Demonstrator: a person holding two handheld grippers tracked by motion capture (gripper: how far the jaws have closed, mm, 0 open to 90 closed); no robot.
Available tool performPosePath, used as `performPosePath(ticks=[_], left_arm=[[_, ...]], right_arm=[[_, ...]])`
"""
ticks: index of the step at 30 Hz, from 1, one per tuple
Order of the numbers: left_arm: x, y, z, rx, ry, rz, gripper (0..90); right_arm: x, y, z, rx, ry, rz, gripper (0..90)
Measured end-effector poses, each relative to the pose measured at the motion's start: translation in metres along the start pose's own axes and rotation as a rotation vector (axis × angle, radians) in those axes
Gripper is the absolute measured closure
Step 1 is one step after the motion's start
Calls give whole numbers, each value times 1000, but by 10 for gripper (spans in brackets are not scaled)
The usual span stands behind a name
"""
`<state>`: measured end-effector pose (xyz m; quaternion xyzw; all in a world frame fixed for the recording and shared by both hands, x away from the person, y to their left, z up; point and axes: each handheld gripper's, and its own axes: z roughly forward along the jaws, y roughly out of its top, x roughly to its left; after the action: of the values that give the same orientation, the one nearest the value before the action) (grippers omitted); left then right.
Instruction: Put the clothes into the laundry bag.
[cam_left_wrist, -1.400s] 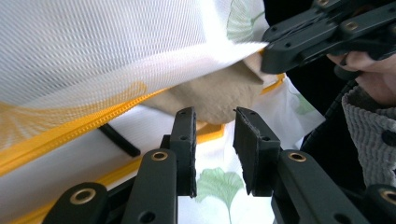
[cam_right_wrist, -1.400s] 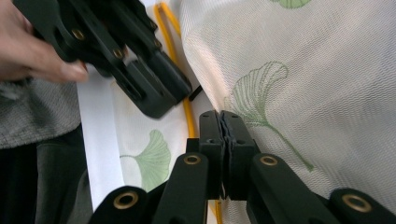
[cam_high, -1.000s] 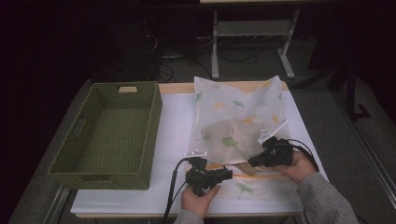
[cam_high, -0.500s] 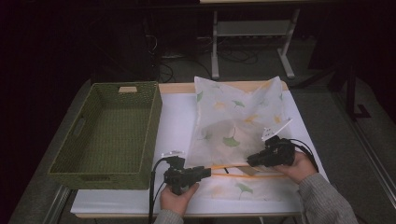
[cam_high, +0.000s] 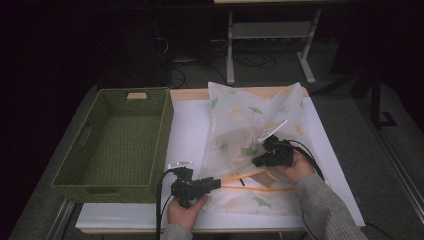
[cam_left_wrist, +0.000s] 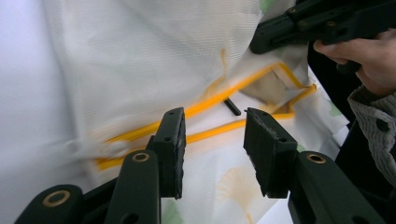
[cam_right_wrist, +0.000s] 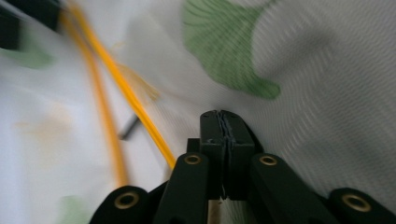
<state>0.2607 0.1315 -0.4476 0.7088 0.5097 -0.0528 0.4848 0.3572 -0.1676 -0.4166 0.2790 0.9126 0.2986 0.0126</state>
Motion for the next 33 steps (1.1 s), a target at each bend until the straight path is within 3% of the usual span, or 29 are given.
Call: performPosePath(ticks=[4, 7, 11, 20, 23, 27, 33], left_arm=[[4, 0, 1, -3, -4, -17, 576], [3, 1, 2, -1, -7, -3, 577], [2, 1, 1, 4, -2, 0, 563], [6, 2, -13, 10, 30, -11, 520], [7, 2, -18, 15, 47, -6, 510], [11, 1, -23, 15, 71, -16, 496], [16, -2, -21, 62, 130, -23, 486]], right_arm=[[-9, -2, 3, 8, -53, 19, 892], [-16, -4, 1, 6, -94, 43, 891], [-22, -9, -2, 4, -52, 53, 855], [-11, -12, -7, -15, 35, 7, 793], [-8, -13, -8, -6, 38, -8, 790], [-11, -18, -9, 12, 22, 8, 809], [-11, -21, -15, -22, 37, 6, 801]])
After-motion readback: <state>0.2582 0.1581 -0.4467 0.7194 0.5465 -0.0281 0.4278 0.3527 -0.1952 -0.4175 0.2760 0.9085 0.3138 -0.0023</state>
